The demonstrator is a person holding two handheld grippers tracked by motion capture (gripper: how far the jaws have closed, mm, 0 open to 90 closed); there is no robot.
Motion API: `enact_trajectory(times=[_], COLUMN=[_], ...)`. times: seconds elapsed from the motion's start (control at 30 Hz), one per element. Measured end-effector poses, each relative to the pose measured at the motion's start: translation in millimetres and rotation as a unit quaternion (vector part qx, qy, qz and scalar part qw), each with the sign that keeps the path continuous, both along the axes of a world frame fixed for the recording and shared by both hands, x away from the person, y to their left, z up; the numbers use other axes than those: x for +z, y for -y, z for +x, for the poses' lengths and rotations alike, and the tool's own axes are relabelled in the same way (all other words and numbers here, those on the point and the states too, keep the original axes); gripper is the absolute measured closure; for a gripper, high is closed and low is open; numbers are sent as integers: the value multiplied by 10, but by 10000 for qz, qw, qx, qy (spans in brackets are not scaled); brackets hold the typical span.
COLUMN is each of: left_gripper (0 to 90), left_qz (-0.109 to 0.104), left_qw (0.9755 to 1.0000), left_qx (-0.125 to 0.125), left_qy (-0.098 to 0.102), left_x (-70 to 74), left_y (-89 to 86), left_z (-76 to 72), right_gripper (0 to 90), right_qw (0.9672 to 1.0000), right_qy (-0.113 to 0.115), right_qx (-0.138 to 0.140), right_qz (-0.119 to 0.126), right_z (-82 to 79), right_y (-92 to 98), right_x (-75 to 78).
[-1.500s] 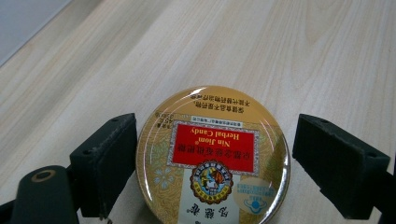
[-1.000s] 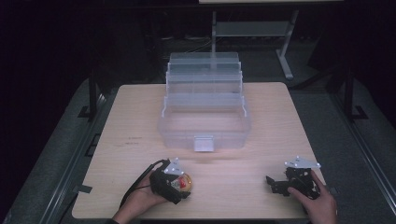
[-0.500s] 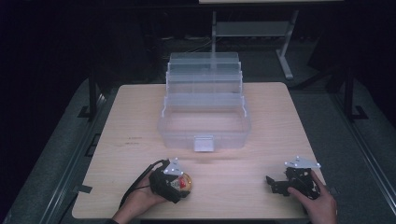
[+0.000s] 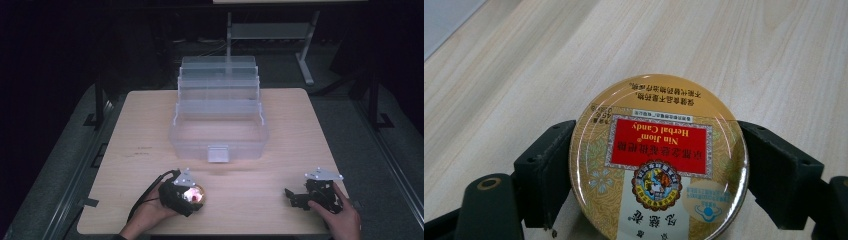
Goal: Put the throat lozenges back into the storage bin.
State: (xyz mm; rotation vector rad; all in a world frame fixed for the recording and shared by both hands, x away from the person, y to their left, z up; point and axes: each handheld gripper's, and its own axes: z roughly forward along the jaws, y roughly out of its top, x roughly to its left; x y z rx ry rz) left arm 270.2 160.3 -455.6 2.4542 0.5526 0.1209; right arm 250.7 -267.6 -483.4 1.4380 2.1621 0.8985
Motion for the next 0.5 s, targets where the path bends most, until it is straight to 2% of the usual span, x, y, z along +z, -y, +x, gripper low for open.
enact_trajectory(times=[0.5], left_gripper=[196], left_qz=[-135], left_qw=[9998], left_qx=[123], left_qy=[-4], left_x=[80], left_y=[-81], left_z=[15], right_gripper=[0], right_qw=[10000], right_qy=[0], right_qx=[1], right_qz=[0], right_z=[0], right_y=[0], right_x=[0])
